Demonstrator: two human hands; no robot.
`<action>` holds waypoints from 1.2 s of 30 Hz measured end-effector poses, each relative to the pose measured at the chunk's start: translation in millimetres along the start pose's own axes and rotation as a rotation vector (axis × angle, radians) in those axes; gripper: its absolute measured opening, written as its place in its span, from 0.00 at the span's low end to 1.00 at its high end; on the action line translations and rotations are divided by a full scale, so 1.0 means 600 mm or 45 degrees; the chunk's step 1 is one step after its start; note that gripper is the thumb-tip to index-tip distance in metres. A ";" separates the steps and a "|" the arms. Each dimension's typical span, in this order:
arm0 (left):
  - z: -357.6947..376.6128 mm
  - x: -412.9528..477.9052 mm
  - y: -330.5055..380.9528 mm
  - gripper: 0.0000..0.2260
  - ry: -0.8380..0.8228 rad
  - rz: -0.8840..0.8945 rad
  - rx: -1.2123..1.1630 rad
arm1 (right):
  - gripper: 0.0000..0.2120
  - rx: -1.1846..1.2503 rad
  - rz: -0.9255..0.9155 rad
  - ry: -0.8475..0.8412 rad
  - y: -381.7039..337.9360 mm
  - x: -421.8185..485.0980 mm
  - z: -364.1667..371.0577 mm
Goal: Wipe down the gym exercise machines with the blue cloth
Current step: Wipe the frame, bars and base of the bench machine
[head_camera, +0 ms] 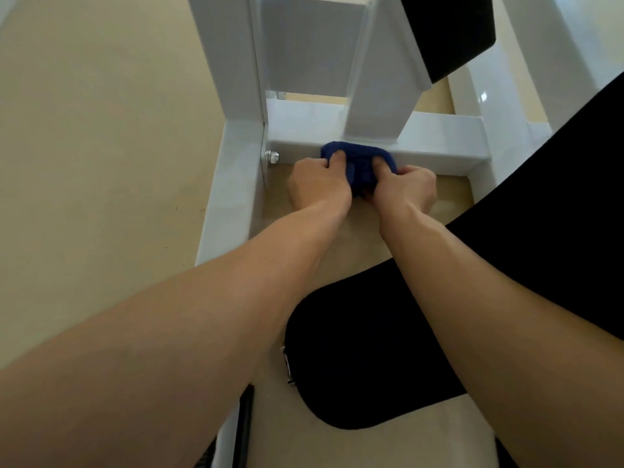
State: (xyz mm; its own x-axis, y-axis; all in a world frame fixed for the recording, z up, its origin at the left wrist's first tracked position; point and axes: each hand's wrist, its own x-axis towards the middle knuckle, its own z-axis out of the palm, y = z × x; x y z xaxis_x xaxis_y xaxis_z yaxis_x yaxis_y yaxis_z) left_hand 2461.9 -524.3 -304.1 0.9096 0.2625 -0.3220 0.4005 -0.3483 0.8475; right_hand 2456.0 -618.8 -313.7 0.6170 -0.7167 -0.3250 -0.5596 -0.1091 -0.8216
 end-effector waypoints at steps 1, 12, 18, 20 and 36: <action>-0.009 0.007 -0.003 0.20 0.032 -0.008 0.003 | 0.14 0.005 -0.004 -0.035 -0.003 -0.002 0.012; 0.036 -0.009 0.034 0.19 -0.076 -0.040 0.266 | 0.13 -0.103 0.030 0.086 0.001 0.018 -0.026; 0.062 -0.020 0.026 0.18 -0.346 0.132 0.264 | 0.14 -0.137 0.053 0.238 0.007 0.038 -0.056; 0.035 -0.007 0.015 0.17 -0.295 0.231 0.267 | 0.14 -0.129 0.025 0.163 0.002 0.026 -0.047; -0.036 -0.030 0.018 0.20 -0.699 0.754 0.641 | 0.16 -0.298 -0.580 0.363 -0.024 0.020 -0.108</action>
State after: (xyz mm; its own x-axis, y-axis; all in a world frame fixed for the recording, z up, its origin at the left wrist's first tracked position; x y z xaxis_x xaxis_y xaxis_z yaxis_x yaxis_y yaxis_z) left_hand 2447.1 -513.3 -280.2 0.8534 -0.4960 -0.1603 -0.2582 -0.6694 0.6966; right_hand 2435.6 -670.7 -275.3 0.6689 -0.7153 0.2021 -0.4001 -0.5756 -0.7131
